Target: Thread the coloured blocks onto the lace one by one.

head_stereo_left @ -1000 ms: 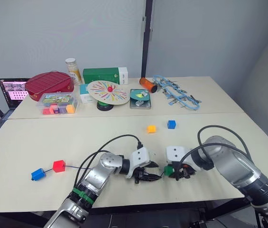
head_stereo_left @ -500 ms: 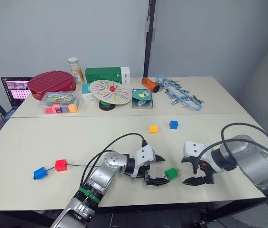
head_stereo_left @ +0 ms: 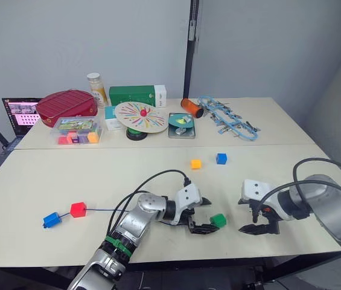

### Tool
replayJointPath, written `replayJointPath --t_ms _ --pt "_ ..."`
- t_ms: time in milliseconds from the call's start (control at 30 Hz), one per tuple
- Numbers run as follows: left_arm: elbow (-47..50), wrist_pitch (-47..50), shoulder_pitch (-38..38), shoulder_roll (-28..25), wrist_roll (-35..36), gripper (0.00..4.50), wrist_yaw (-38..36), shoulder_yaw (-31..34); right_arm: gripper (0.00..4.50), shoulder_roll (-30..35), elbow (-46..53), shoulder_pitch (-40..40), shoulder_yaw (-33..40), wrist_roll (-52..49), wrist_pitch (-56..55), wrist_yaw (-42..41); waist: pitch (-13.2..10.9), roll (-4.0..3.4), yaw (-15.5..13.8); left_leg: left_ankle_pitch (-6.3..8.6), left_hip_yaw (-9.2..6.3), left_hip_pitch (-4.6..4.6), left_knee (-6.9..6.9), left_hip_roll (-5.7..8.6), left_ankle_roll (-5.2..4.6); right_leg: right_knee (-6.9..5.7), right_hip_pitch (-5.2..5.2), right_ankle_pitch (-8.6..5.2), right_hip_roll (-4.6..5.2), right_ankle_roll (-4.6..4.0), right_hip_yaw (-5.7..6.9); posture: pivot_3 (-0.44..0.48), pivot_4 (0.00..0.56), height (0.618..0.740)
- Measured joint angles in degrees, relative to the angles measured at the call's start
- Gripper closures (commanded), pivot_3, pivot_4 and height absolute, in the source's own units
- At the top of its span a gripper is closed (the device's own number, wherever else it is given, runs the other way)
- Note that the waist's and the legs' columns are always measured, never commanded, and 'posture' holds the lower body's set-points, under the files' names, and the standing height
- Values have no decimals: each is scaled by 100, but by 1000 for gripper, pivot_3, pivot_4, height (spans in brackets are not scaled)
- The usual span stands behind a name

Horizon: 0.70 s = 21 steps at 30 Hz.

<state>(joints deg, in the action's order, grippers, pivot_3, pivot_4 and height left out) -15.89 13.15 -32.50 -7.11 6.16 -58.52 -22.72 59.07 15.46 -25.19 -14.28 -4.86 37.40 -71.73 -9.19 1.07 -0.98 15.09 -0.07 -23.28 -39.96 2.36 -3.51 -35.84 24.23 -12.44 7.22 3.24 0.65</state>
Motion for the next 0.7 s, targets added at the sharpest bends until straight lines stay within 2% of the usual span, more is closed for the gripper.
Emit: replayJointPath --t_ms 233,333,567,700 --pt "41 332 27 218 -90 0 273 -228 13 -260 -495 -268 -477 389 -638 91 0 0 17 -1 2 0 0 1 1 -3 3 0 -1 0 -2 0 150 740" --pt "125 414 94 256 -162 759 418 -268 0 -262 -632 -340 -561 502 -824 54 0 0 6 -1 1 0 0 1 1 -2 2 0 -1 0 -1 0 150 740" --pt "198 575 105 261 -168 3109 599 -295 0 -342 -760 -428 -567 598 -939 -54 0 0 11 -1 1 0 0 1 1 -2 2 0 0 0 -1 0 150 740" --pt "252 583 110 204 -168 3220 601 -324 0 -363 -755 -428 -567 593 -949 -136 0 0 15 -1 1 1 1 0 2 -2 3 0 -1 0 -1 0 150 740"
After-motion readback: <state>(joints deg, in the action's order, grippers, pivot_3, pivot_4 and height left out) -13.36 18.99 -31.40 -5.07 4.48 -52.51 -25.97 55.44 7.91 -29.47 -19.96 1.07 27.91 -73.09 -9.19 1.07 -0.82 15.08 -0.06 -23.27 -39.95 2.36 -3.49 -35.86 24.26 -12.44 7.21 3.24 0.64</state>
